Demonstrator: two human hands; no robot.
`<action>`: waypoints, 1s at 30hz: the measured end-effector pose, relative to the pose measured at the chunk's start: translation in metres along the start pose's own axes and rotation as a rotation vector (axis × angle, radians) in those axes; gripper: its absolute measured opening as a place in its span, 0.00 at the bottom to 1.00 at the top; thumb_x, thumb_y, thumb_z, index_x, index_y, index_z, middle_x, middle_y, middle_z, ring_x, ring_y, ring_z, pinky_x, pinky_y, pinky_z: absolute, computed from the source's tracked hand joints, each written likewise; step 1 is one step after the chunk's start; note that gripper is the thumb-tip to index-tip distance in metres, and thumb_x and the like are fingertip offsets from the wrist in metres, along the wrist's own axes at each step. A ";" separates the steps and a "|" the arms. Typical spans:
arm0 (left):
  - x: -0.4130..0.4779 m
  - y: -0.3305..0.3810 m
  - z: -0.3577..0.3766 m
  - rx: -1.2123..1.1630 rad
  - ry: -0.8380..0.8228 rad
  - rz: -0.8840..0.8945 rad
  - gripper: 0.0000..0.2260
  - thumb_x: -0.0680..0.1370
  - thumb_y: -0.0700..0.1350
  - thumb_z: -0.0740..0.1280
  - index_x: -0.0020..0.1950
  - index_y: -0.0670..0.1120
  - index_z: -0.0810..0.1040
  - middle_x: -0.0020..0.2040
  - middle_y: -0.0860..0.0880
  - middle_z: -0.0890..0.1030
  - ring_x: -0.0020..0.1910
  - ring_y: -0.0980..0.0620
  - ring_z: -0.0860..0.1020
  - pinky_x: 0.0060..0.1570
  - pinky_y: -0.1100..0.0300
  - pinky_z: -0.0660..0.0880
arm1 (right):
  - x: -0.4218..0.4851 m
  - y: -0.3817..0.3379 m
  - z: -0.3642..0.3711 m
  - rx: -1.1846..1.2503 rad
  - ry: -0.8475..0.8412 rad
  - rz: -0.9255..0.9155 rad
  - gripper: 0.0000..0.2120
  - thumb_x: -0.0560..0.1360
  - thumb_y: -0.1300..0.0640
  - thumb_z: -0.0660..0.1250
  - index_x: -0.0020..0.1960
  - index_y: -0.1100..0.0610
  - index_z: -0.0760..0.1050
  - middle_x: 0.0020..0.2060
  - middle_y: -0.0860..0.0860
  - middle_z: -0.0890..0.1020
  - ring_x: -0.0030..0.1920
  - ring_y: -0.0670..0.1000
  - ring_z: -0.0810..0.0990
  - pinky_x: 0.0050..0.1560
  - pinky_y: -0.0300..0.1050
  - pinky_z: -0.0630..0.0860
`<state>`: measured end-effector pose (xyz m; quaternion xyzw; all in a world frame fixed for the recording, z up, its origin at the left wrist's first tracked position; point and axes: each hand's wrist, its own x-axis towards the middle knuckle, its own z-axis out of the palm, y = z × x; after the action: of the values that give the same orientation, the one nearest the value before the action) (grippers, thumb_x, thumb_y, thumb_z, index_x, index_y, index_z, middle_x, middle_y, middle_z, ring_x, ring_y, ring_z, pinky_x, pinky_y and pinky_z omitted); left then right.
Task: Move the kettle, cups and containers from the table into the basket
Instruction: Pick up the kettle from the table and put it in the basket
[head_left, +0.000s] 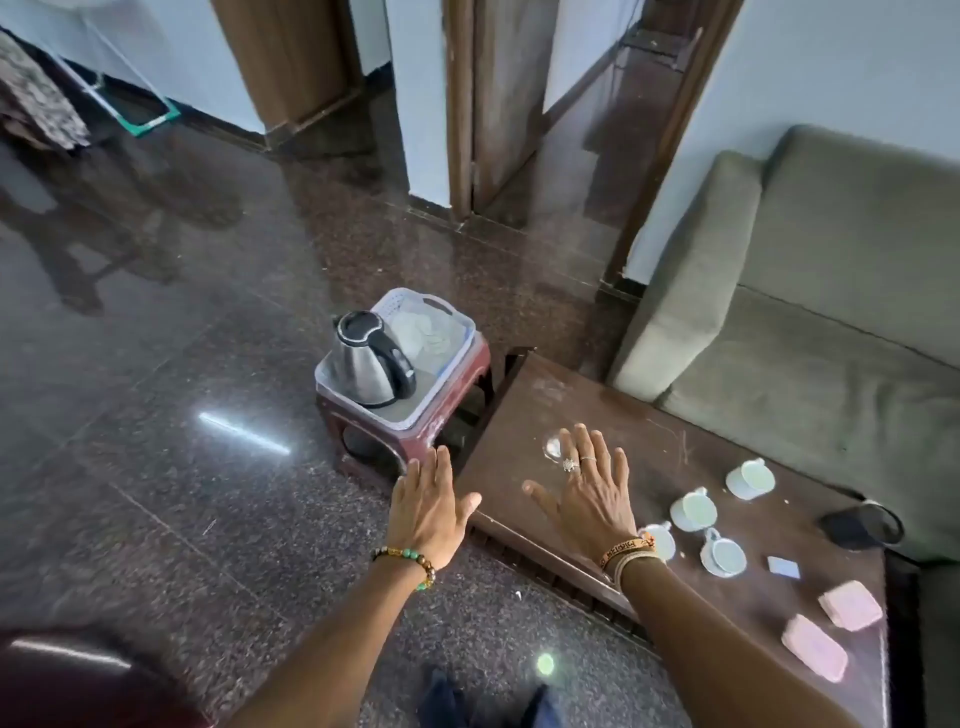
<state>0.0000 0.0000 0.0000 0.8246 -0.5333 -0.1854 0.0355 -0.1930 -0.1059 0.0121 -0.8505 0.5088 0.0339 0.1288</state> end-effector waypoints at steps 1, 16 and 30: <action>0.001 -0.008 0.001 -0.014 -0.005 -0.029 0.36 0.80 0.63 0.51 0.79 0.43 0.45 0.80 0.42 0.52 0.78 0.41 0.54 0.75 0.47 0.56 | 0.004 -0.007 0.003 -0.012 -0.015 -0.021 0.44 0.75 0.27 0.47 0.80 0.55 0.47 0.80 0.55 0.48 0.80 0.58 0.44 0.77 0.61 0.41; 0.051 -0.086 -0.021 -0.075 0.083 -0.283 0.35 0.80 0.61 0.56 0.79 0.43 0.49 0.76 0.43 0.62 0.73 0.44 0.65 0.70 0.51 0.66 | 0.123 -0.095 0.025 -0.011 -0.093 -0.378 0.43 0.76 0.29 0.47 0.80 0.57 0.49 0.80 0.56 0.52 0.79 0.59 0.48 0.76 0.63 0.45; 0.139 -0.130 -0.045 -0.221 0.094 -0.197 0.32 0.79 0.60 0.59 0.77 0.45 0.54 0.72 0.46 0.69 0.66 0.48 0.73 0.61 0.53 0.74 | 0.210 -0.138 0.037 -0.052 -0.103 -0.301 0.42 0.77 0.30 0.49 0.80 0.57 0.49 0.79 0.56 0.55 0.79 0.59 0.51 0.76 0.63 0.49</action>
<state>0.1784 -0.0749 -0.0292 0.8717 -0.4241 -0.2068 0.1325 0.0312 -0.2140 -0.0376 -0.9172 0.3675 0.0709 0.1364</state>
